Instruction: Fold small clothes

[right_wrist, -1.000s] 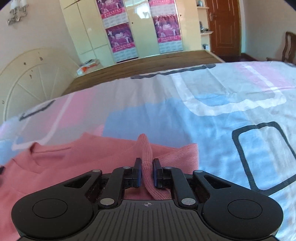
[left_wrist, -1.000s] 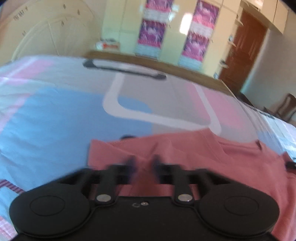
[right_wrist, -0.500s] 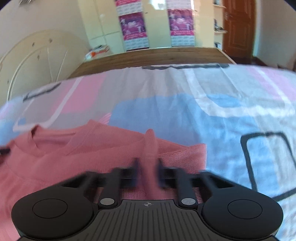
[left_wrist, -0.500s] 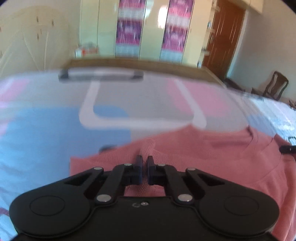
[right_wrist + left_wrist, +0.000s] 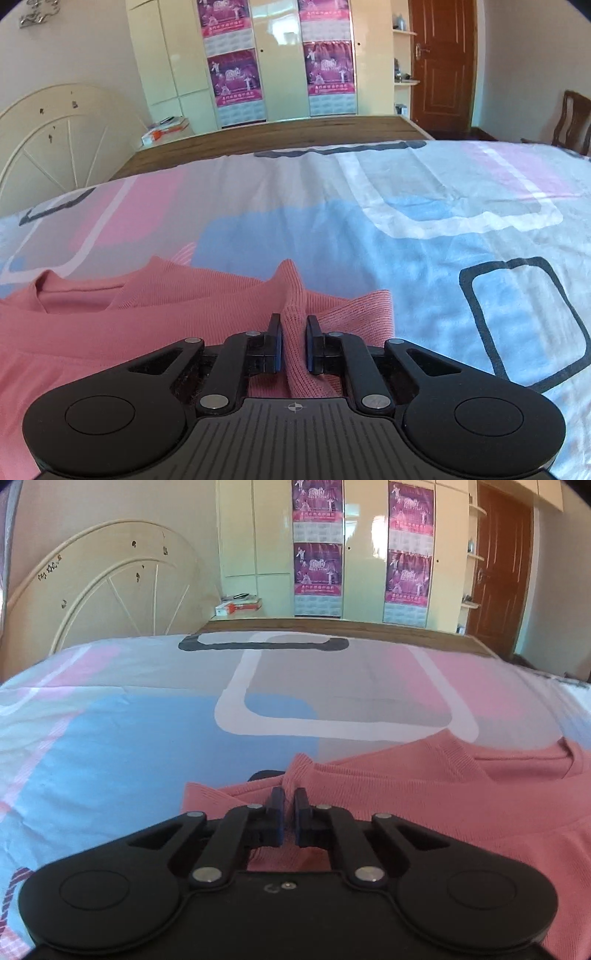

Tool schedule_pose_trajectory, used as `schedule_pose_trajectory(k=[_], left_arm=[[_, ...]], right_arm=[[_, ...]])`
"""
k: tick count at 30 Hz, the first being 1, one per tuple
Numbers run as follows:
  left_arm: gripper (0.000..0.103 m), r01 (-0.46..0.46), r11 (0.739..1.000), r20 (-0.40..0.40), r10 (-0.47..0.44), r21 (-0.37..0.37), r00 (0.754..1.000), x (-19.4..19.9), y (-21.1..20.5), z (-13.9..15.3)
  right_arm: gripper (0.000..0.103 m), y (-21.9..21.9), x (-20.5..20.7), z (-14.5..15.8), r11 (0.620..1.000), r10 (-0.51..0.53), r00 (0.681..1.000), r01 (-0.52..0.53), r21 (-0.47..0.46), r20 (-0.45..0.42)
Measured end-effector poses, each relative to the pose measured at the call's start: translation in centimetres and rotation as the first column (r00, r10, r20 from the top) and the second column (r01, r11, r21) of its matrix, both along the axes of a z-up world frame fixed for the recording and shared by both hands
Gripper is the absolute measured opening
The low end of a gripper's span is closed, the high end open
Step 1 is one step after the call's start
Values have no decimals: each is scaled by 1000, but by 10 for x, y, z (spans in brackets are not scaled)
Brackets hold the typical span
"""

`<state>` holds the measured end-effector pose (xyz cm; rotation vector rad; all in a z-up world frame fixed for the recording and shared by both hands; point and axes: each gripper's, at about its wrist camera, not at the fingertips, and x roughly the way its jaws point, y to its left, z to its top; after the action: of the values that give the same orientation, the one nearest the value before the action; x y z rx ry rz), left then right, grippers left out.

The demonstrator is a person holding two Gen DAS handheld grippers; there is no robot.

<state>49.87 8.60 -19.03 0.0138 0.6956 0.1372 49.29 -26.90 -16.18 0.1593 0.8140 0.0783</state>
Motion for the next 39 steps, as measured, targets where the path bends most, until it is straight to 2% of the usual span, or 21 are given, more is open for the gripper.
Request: schedule_pose_trajectory(k=[2,4,6,8,11,15,18,19,22,25,28,31,34,39], left_arm=[[19,12,1000,-13,-12,23,1000,1,-1,7],[51,-19,999,-12,20,38,1000,-3,3,14],[60,-60,998,21,60,11,998,-14,13,24],[60,-54,998,41,55,-21,998,-30,16,37],[60,19,999,43,-17,-42,999,-50,3,49],[61,75,995,-12,-76,-68,997,-60,-19,34],[62,16,998,-87,-21,-52,996,-56,-11,6],[62,7,997,-62,-12,-77,998,-60,-4,2],[62,5,998,-66,-10,-65,998,-62,-2,5],[62,-7,997,-84,1,-72,996,-60,-3,9],[63,-3,999,-98,-1,-44,995,-58,-6,10],[65,-7,999,-106,3,-35,994,-69,-8,10],[66,-5,1000,-118,2,-28,993,-71,-9,12],[68,3,998,-105,-9,-55,994,-83,-14,27]], right_arm=[[17,-4,-4,6,1000,-11,1000,12,-24,10],[24,-7,-12,15,999,-27,999,28,-30,42],[32,-9,-21,24,999,-50,997,51,-14,57],[33,-5,-30,34,1000,-22,997,21,9,71],[33,16,-41,41,998,68,996,-69,10,64],[33,43,-55,28,991,134,991,-134,-4,27],[33,45,-62,11,991,129,992,-129,-41,-4],[32,41,-63,8,991,123,992,-123,-52,-3],[32,26,-68,5,993,87,996,-87,-81,0],[32,11,-73,4,997,50,999,-51,-50,-8],[32,25,-80,9,984,89,996,-87,-154,2],[33,21,-85,8,989,48,999,-48,-137,-3],[33,23,-91,6,982,40,999,-46,-183,-35],[33,42,-108,28,991,83,996,-84,-106,-13]])
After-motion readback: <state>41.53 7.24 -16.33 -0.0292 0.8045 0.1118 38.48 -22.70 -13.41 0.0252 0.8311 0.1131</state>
